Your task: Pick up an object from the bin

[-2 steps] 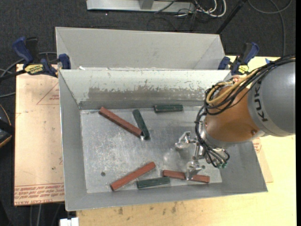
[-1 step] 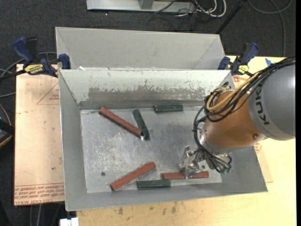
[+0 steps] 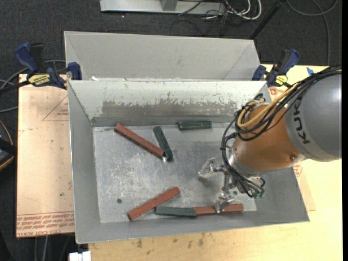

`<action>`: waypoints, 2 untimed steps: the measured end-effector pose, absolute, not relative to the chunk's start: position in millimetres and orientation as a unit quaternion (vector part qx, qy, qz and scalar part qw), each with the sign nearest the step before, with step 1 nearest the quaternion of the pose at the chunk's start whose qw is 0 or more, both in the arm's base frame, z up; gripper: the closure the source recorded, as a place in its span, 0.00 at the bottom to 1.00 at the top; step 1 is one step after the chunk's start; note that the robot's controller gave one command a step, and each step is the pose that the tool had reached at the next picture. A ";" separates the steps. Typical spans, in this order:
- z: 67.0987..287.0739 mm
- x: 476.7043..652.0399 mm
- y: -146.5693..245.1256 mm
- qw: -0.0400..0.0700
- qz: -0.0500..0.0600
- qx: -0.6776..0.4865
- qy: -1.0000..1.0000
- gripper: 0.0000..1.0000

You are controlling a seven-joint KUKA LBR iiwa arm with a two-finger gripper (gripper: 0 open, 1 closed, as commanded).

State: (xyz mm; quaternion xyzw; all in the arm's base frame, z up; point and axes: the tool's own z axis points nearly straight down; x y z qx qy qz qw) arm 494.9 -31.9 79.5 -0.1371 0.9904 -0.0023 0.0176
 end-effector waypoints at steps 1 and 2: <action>79.6 495.0 -31.8 0.017 -0.002 -0.138 0.990 0.00; 80.8 496.8 8.9 0.017 -0.007 -0.168 0.986 0.00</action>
Offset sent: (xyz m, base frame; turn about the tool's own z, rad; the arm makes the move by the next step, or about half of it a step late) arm -0.0082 0.1046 -0.0062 -0.1527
